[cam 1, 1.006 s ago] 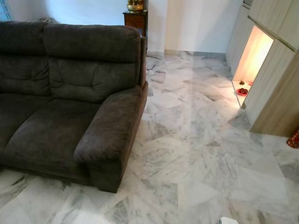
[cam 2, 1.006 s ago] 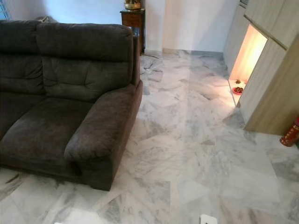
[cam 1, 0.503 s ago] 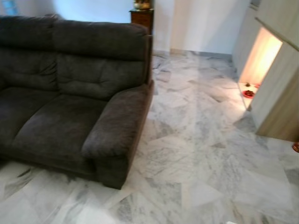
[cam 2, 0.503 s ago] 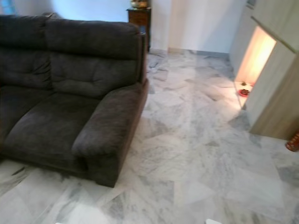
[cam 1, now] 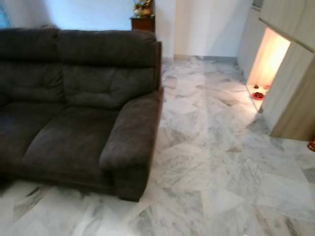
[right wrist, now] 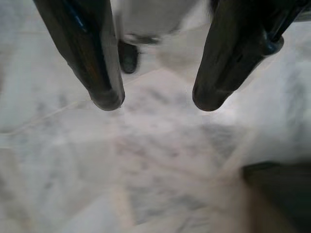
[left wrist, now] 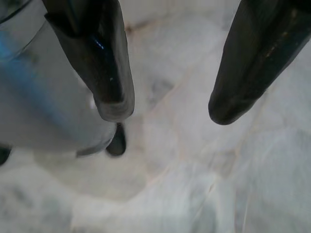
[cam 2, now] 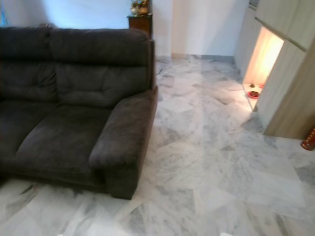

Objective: Move the pillow to the sofa from floor

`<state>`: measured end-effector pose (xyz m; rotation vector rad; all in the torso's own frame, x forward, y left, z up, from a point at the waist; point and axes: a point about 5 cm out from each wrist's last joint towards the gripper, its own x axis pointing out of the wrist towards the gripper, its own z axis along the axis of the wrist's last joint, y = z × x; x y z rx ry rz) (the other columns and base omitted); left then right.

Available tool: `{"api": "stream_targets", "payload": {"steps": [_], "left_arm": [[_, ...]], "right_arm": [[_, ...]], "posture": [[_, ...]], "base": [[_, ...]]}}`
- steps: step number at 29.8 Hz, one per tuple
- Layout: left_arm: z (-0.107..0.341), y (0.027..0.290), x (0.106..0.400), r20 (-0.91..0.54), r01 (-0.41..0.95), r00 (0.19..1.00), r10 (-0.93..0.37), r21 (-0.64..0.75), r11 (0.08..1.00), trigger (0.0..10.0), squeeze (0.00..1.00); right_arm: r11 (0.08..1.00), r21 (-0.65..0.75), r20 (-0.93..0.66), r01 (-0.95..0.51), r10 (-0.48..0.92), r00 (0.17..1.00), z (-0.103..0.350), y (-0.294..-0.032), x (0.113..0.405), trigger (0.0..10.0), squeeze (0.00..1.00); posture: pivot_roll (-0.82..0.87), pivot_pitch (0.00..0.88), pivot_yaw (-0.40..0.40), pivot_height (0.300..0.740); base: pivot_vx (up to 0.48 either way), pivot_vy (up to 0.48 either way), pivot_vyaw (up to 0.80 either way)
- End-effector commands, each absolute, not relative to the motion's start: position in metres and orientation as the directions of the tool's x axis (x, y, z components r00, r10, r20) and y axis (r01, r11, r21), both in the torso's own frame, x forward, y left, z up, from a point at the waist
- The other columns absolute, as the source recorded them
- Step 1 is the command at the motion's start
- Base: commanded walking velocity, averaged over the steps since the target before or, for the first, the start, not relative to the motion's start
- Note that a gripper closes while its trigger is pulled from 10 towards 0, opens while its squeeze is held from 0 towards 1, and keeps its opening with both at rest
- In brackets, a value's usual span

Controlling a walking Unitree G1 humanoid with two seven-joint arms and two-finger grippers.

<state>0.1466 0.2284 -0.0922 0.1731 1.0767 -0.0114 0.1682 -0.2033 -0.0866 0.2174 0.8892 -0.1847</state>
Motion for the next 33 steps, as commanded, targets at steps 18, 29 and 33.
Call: {"api": "stream_targets", "payload": {"steps": [18,29,33], "left_arm": [[-0.0913,0.2334,0.1459,-0.877,0.095,0.473,0.083,0.144,0.985,10.0,0.0],[-0.0919,0.2289,0.1476,-0.878,0.098,0.472,0.075,0.137,0.986,10.0,0.0],[-0.092,0.2291,0.1471,-0.879,0.097,0.471,0.076,0.137,0.986,10.0,0.0]], "right_arm": [[0.96,0.094,-0.788,0.266,-0.092,0.609,-0.0865,-0.2094,0.166,10.0,0.0],[0.958,0.084,-0.792,0.274,-0.103,0.601,-0.087,-0.2115,0.1643,10.0,0.0],[0.959,0.082,-0.795,0.272,-0.101,0.598,-0.0874,-0.2116,0.1636,10.0,0.0]], "posture": [[-0.05,0.015,0.029,0.74],[-0.05,0.019,0.026,0.74],[-0.05,0.018,0.027,0.74]], "base": [[0.0,0.429,0.0],[0.0,0.428,0.0],[0.0,0.428,0.0]]}}
